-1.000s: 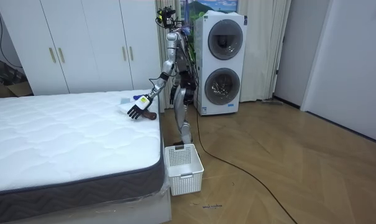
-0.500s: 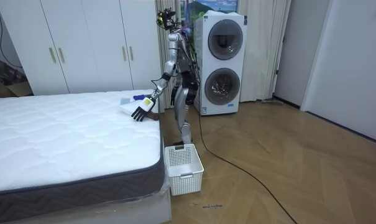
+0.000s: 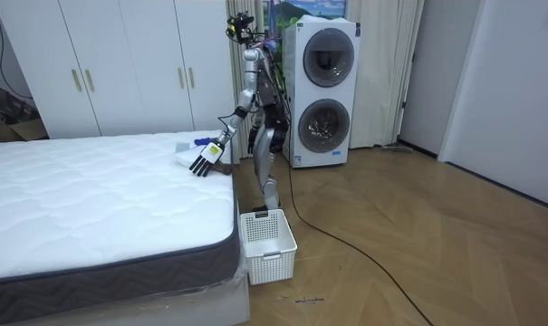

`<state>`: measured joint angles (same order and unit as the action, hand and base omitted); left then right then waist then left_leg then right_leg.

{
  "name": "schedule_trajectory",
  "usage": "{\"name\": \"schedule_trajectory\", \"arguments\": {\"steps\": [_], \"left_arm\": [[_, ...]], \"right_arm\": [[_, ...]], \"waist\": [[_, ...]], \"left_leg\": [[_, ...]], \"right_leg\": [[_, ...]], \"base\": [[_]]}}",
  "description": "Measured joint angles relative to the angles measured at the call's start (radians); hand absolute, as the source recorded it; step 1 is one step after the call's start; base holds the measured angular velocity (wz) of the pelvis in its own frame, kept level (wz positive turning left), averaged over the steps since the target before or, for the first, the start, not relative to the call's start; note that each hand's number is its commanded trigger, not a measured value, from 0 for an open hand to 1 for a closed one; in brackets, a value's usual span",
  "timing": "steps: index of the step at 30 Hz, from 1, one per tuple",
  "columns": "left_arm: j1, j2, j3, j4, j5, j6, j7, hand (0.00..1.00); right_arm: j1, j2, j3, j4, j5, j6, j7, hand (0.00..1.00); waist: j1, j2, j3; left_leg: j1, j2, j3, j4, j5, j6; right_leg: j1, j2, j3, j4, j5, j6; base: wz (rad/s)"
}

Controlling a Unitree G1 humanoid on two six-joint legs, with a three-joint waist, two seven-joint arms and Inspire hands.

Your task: Clean bed

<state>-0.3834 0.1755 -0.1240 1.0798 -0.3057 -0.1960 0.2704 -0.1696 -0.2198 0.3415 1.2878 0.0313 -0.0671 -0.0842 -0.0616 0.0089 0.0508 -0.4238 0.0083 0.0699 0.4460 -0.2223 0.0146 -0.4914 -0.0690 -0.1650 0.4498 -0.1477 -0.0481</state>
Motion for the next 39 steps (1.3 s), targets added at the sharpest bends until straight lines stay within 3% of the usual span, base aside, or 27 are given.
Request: {"name": "schedule_trajectory", "arguments": {"steps": [17,25,30,39], "left_arm": [[0.027,0.001,0.003,-0.058,-0.034,-0.003,-0.089,0.00],[0.087,0.009,-0.019,-0.092,-0.013,-0.003,-0.092,0.00],[0.119,0.009,-0.020,-0.092,-0.005,-0.003,-0.092,0.00],[0.128,0.020,-0.042,-0.092,0.045,-0.004,-0.085,0.00]], "right_arm": [[0.016,0.003,0.016,0.005,0.001,0.000,-0.012,0.00],[0.027,-0.002,0.008,0.005,0.000,-0.003,-0.002,0.00],[0.051,-0.019,0.007,0.004,0.010,-0.030,0.000,0.00],[0.051,-0.024,-0.013,0.006,0.009,-0.028,0.012,0.00]], "waist": [[0.015,-0.007,-0.0036],[0.019,0.004,-0.0107],[0.030,0.022,-0.0206],[0.037,0.028,-0.0192]], "left_leg": [[0.027,0.002,0.006,0.000,0.002,0.003],[0.027,0.011,0.006,-0.007,0.002,0.003],[0.031,0.013,0.010,-0.003,0.002,0.003],[0.031,0.014,0.011,-0.011,0.002,0.002]], "right_leg": [[0.035,-0.001,-0.006,-0.003,0.000,0.000],[0.046,0.005,-0.019,-0.019,0.003,0.000],[0.053,0.003,-0.028,-0.019,0.005,-0.003],[0.053,0.005,-0.030,-0.018,0.000,-0.001]], "base": [[0.01],[0.04],[0.00],[0.03]]}}
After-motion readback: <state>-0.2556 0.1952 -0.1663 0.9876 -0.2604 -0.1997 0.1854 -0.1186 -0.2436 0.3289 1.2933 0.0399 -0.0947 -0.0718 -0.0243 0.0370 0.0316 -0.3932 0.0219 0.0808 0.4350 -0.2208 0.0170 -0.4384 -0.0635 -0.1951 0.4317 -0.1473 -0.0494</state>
